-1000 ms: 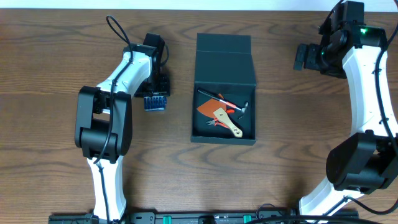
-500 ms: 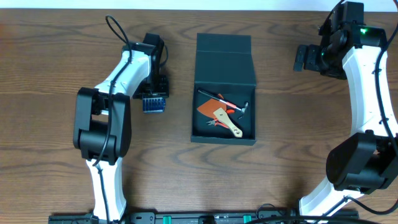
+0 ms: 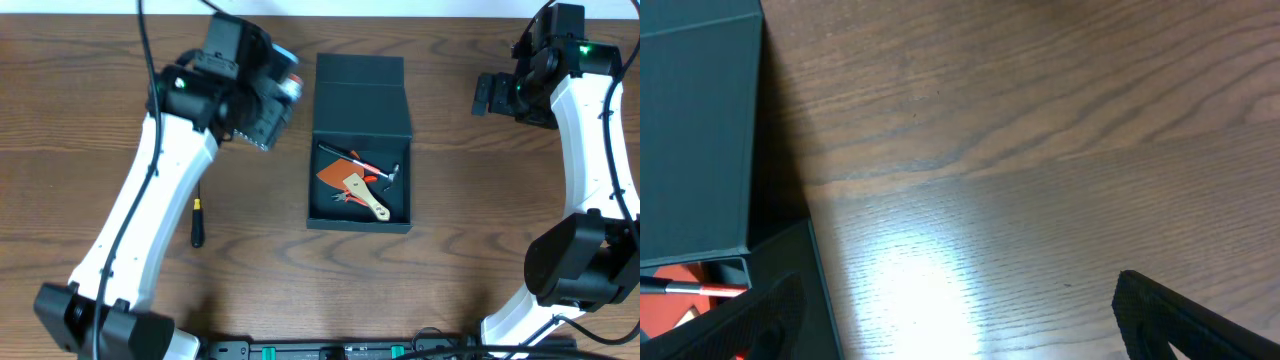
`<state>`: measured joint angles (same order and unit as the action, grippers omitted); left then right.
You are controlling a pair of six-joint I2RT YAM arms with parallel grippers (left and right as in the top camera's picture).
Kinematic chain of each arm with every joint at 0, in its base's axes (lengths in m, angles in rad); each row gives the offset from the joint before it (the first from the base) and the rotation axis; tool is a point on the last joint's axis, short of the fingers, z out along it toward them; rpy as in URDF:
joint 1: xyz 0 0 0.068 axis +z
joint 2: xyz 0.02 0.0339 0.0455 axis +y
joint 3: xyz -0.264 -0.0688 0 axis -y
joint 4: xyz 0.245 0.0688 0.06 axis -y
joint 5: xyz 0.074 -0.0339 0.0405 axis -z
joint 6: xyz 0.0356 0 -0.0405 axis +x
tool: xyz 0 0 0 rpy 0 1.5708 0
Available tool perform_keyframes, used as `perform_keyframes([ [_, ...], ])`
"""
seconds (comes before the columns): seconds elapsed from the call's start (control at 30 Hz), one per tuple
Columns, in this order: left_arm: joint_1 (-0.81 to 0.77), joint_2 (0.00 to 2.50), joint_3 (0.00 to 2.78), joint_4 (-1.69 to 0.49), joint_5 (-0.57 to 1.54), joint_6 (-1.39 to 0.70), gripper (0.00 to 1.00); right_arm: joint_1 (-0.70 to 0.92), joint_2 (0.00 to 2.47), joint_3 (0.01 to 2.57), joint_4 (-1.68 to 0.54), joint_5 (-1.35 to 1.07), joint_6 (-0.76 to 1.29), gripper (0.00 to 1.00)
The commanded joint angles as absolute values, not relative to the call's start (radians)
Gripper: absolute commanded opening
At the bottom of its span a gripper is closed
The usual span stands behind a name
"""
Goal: Pack container
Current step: 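Carry the case over the black box and release it inside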
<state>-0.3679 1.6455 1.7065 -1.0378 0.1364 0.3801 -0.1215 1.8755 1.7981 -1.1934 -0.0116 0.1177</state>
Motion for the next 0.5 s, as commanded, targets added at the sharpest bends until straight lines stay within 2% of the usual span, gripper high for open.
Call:
perform_keyframes([
  [0.0, -0.435, 1.656, 1.708, -1.055, 0.196, 0.672, 0.06, -0.125, 1.885, 1.798, -1.196, -0.019, 0.103, 0.99],
  [0.2, -0.564, 1.707, 1.706, -1.066, 0.199, 0.865, 0.06, -0.125, 1.885, 1.798, -1.197, -0.019, 0.103, 0.99],
  [0.47, -0.68, 1.837, 1.706, -1.038, 0.199, 0.931, 0.06, -0.125, 1.885, 1.798, -1.202, -0.019, 0.103, 0.99],
])
